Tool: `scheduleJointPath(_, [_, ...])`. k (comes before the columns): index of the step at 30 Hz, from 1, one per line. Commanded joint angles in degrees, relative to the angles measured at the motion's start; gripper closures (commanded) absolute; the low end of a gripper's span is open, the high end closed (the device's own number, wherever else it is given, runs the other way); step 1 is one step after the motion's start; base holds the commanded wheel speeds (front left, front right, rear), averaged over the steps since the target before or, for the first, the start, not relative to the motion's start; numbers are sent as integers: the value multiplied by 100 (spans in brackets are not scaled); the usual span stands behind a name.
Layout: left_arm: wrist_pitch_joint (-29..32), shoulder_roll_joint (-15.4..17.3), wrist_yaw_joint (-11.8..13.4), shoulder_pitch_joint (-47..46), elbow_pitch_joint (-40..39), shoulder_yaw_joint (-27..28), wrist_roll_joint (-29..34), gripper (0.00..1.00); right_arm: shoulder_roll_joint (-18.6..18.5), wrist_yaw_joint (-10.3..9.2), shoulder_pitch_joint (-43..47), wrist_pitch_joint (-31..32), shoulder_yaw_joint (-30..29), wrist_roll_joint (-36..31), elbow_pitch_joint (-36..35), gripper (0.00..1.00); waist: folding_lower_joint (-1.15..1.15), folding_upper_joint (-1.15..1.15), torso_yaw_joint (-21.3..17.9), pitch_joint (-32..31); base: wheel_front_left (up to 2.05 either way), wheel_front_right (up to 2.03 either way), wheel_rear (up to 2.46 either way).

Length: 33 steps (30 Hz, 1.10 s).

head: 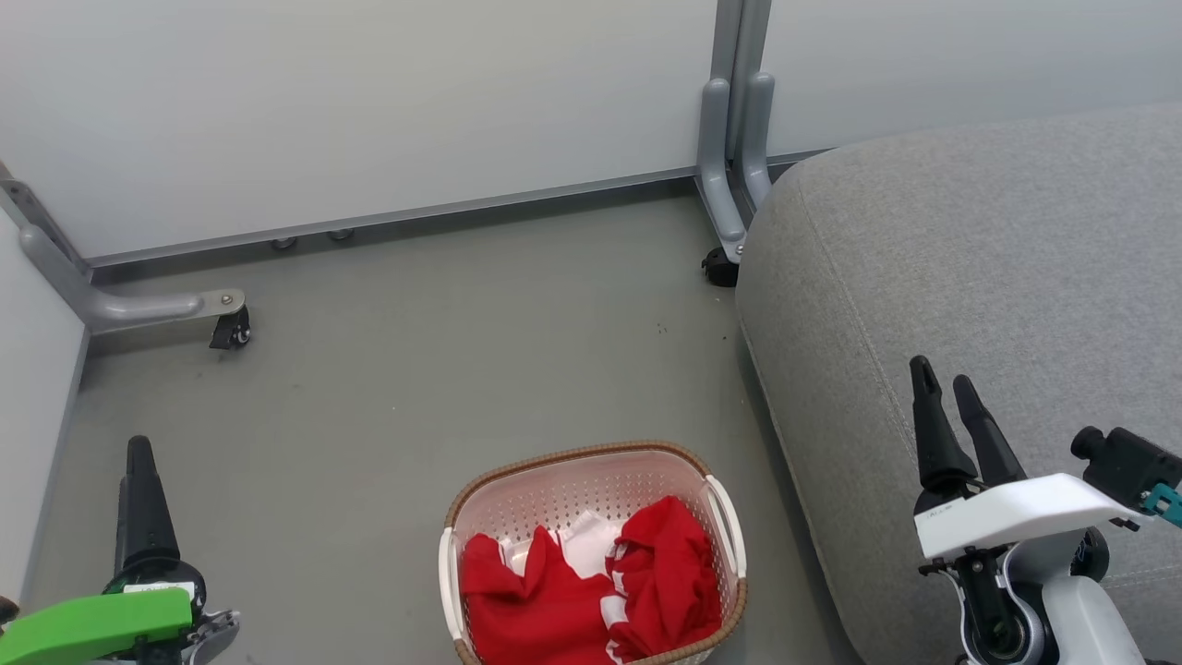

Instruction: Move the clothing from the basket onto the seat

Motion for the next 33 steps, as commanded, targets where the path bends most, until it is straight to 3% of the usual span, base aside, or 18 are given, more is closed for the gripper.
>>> scheduleJointPath(1, [-59, 37, -31, 12, -134, 64, 235, 0, -36, 2, -66, -66, 44, -271, -129, 0, 0, 0, 0, -2, 0, 0, 0])
scheduleJointPath(10, [-216, 42, 11, 96, -525, -271, 1437, 0, -110, 2, -78, -229, 283, -1230, -244, 0, 0, 0, -8, -1, 0, 0, 0])
scheduleJointPath(15, [-299, 44, 225, 187, -770, -610, 2143, 0, -124, 2, -80, -309, 410, -1653, -265, 0, 0, 0, -22, -2, 0, 0, 0])
scheduleJointPath(24, [-439, 49, 888, 326, -709, -1353, 3667, 0, -159, 2, -28, -446, 656, -2407, -109, 0, 0, 0, -47, -38, 0, 0, 0])
scheduleJointPath(33, [-565, 51, 1057, 396, -527, -1923, 4557, 0, -87, 2, 72, -578, 669, -3055, -88, 0, 0, 0, -51, -79, 0, 0, 0])
